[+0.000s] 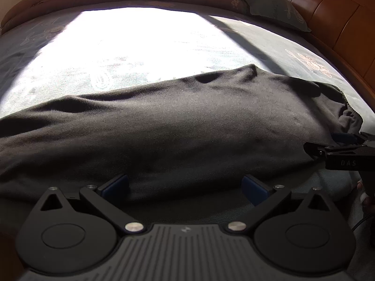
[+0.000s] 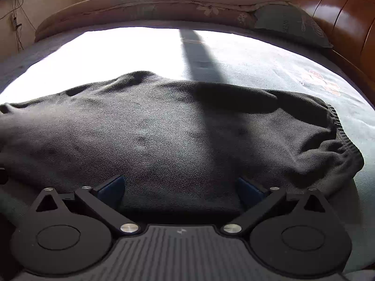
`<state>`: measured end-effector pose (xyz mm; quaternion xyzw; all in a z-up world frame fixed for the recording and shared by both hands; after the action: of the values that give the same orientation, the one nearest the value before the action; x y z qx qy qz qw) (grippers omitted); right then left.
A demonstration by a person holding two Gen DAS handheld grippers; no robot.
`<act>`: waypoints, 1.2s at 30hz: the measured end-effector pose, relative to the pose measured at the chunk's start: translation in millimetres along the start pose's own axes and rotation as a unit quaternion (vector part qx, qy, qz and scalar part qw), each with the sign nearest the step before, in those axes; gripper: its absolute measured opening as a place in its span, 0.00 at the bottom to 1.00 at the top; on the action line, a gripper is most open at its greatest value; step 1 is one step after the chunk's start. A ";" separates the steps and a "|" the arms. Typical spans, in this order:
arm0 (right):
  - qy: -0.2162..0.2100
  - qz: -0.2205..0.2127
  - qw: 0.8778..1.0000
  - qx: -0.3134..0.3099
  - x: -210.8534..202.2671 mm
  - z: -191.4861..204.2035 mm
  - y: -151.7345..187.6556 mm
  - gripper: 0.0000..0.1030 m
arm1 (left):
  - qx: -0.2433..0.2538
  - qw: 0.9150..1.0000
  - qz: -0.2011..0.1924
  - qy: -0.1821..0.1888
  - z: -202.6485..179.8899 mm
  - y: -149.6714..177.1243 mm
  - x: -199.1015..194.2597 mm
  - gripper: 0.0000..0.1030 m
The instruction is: Fold clothes
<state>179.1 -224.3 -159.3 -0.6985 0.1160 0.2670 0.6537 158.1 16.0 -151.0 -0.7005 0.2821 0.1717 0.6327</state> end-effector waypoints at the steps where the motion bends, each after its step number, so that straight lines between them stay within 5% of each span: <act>1: -0.002 0.001 1.000 0.002 0.2 -0.9 -0.2 1.00 | 0.004 1.000 -0.005 0.004 -1.4 -5.3 0.1 0.99; 8: 0.000 -0.004 1.000 0.001 -0.1 -0.9 0.8 1.00 | 0.039 0.999 -0.012 0.008 -10.2 -41.0 23.7 0.99; 19: 0.001 -0.007 1.000 -0.001 -0.7 -1.3 1.0 1.00 | -0.013 1.000 0.017 -0.006 11.7 -25.0 38.6 0.99; 30: 0.011 -0.012 1.000 0.006 -0.7 -1.0 1.1 1.00 | -0.036 0.995 0.030 0.093 -42.9 -63.2 64.1 0.99; 33: 0.009 -0.011 1.000 0.005 -1.0 -1.1 0.9 1.00 | -0.044 0.994 0.043 0.091 -45.7 -58.6 81.0 0.99; 36: 0.009 -0.011 1.000 0.003 -0.6 -0.7 0.9 1.00 | -0.038 0.998 0.043 0.025 -30.8 -56.4 99.7 0.99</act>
<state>178.2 -225.2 -159.8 -0.7002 0.1148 0.2526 0.6578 267.0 -29.7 -161.8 -0.7151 0.3213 0.1919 0.5904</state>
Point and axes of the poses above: each gripper's, at about its wrist camera, not at the fingertips, and x roughly the way its jaws point, z to its left, y to its underside, the point moved 7 cm from there along x, roughly the way its jaws point, and after that the axes turned 15 degrees about -z, right-handed, at the moved point
